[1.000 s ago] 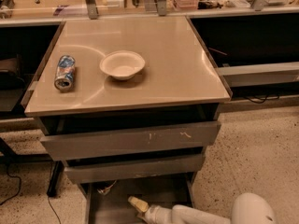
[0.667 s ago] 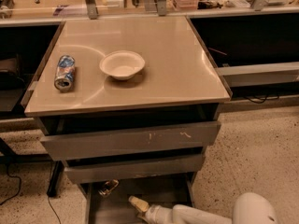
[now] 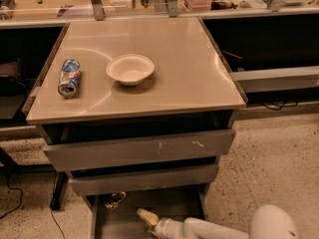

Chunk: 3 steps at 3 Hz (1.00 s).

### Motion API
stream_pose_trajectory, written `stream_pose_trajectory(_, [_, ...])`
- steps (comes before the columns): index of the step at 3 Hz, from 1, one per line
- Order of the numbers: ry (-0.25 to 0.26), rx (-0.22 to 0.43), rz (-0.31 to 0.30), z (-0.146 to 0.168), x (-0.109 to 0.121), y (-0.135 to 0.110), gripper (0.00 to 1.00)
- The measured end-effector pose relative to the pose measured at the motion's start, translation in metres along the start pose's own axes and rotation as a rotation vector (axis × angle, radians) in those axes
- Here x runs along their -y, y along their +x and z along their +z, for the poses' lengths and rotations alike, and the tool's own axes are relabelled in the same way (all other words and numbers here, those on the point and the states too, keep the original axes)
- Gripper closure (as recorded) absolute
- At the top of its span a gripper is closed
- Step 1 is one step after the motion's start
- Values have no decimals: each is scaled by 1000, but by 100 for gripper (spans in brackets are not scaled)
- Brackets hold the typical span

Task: Place orange can into bottom drawer

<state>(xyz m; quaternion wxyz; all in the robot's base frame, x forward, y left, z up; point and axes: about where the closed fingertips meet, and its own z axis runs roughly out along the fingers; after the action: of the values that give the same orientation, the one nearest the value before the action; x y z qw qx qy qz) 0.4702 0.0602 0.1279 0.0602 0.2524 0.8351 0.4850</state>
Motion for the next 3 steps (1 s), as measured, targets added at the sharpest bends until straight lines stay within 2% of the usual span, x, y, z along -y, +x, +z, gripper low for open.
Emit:
stream_pose_trajectory(1, [-24,62,-146,-22,-41,-2,0])
stream_pose_trajectory(2, [-72,170,-264,-52,-93,24,0])
stream_pose_trajectory(3, [-127,309,-285,-94,-151,42,0])
